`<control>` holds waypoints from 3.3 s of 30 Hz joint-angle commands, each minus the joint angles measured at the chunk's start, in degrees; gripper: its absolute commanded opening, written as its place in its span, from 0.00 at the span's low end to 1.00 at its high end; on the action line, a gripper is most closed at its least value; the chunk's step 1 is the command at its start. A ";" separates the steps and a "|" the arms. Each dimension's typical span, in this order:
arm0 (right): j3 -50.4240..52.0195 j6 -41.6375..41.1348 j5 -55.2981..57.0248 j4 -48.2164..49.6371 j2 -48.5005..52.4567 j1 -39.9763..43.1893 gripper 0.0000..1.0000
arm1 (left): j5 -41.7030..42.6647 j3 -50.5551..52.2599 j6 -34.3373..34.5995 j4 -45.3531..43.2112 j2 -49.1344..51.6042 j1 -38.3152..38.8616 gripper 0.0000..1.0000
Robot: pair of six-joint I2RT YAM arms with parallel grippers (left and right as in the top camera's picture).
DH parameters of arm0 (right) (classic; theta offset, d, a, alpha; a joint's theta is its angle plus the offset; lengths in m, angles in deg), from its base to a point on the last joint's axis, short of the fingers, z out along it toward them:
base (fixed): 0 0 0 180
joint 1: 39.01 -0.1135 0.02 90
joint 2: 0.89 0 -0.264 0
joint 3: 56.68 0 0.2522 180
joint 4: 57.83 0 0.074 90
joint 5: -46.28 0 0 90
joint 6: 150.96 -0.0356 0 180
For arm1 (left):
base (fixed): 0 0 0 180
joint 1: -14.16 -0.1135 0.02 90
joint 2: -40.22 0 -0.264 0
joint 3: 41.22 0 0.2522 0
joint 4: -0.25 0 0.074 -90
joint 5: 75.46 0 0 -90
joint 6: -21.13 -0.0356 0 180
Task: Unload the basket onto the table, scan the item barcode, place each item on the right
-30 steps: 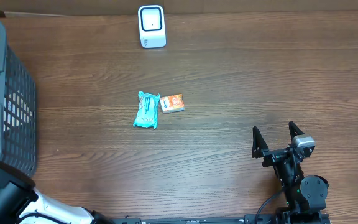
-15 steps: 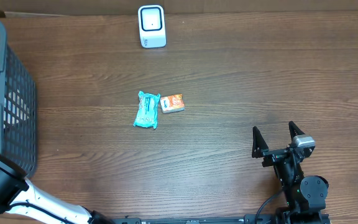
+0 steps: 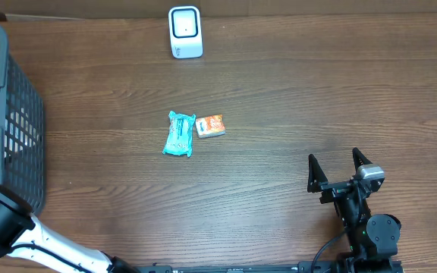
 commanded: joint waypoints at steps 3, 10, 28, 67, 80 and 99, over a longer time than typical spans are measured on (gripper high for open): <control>0.59 -0.20 0.52 0.22 -0.35 -0.33 1.00 | 21.07 -14.36 4.13 3.26 -1.97 5.46 0.04; 0.59 -0.20 0.52 0.22 -0.35 -0.33 1.00 | 53.20 -30.42 4.15 8.07 -8.24 10.56 0.04; 0.59 -0.20 0.52 0.22 -0.35 -0.33 1.00 | 39.17 -28.57 -0.44 22.40 -19.12 36.54 0.04; 0.59 -0.20 0.52 0.22 -0.35 -0.33 1.00 | 27.67 -40.79 0.02 20.15 -20.83 44.94 0.99; 0.59 -0.20 0.52 0.22 -0.35 -0.33 1.00 | -8.76 -49.53 14.32 21.55 -17.31 29.55 0.91; 0.59 -0.20 0.52 0.22 -0.35 -0.33 1.00 | 1.05 -27.67 8.04 17.99 2.14 13.40 0.84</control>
